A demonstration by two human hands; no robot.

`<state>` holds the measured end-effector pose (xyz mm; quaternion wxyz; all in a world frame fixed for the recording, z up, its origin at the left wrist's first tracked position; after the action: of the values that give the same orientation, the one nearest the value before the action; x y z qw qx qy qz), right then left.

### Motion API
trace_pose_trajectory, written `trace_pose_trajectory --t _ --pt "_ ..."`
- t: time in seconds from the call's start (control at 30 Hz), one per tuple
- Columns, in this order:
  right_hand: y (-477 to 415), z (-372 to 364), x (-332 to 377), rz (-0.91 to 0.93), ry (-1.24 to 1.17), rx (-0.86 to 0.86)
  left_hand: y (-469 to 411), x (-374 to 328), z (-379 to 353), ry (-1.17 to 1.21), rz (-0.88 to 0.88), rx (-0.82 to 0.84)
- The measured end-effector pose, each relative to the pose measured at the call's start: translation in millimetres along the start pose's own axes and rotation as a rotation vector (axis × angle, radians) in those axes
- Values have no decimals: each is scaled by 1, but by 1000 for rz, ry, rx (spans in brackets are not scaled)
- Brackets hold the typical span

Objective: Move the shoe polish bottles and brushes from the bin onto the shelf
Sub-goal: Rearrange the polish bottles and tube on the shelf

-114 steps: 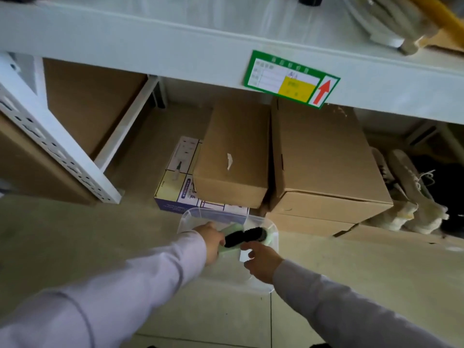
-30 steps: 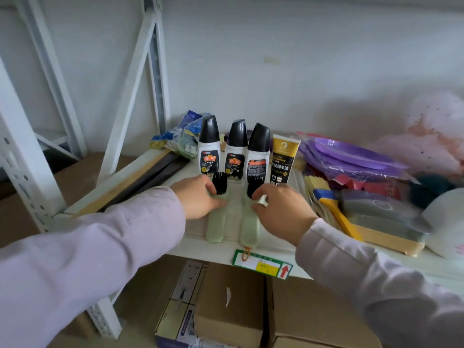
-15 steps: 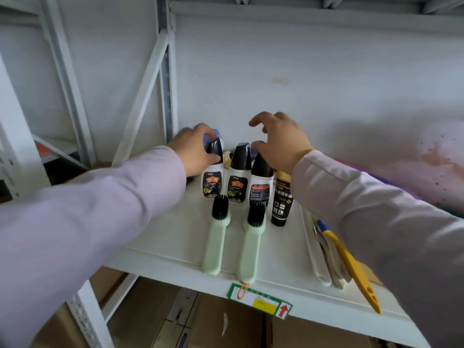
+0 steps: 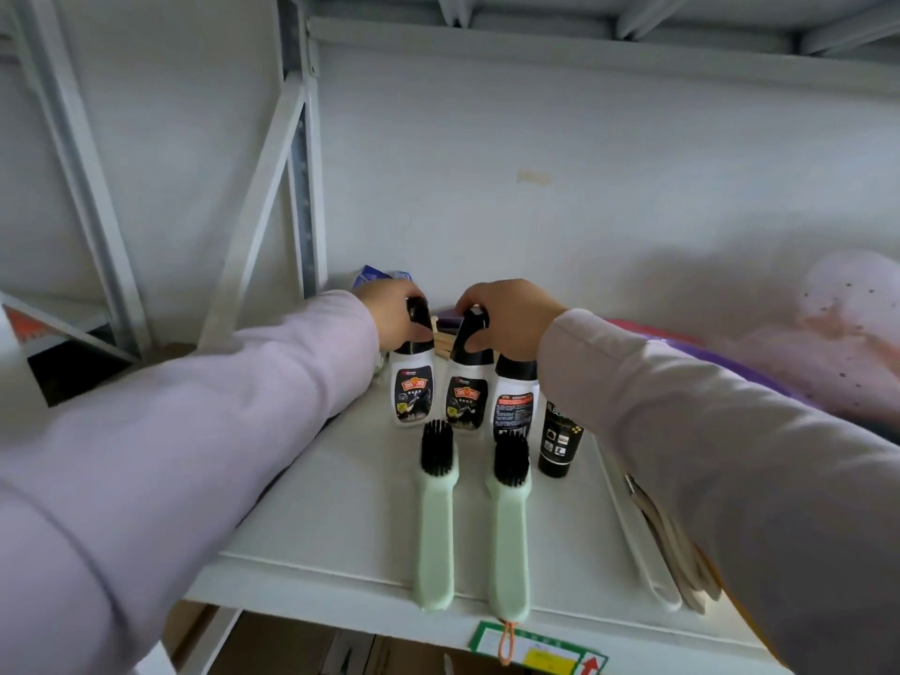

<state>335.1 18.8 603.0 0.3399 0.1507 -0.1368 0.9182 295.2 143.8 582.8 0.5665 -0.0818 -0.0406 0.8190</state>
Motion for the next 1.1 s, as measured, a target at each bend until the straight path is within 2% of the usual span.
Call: trace_pose_trajectory --t 0.2,0.43,0.63,0.83,0.93,1.03,1.1 --pt "-17 4 -1 -37 -46 -56 1 12 5 -54 6 -39" --pt "-31 -7 1 -48 -65 0 0 19 4 -64 21 -48" --pt "-31 -7 4 -31 -6 33 -3 20 -3 -116 25 41" --pt "-13 11 -5 -56 -160 62 -2 20 4 -46 19 -18" --pt "5 29 -17 -81 -151 55 4 6 27 -28 -52 -186" --pt "26 39 -31 -149 -125 69 16 -28 48 7 -269 -349" --pt "39 42 -40 -185 -63 68 25 -55 51 47 -420 -356"
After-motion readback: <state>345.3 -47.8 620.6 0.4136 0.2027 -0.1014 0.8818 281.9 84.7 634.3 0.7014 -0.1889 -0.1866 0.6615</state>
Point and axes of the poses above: each hand's wrist, its own y-axis away from the middle knuckle, its own z-axis out of the back of the hand, x = y × z, the point moved 6 cm from there along -y, towards the middle knuckle, and after that the axes turned 15 degrees about -y, right-handed, at the moved point
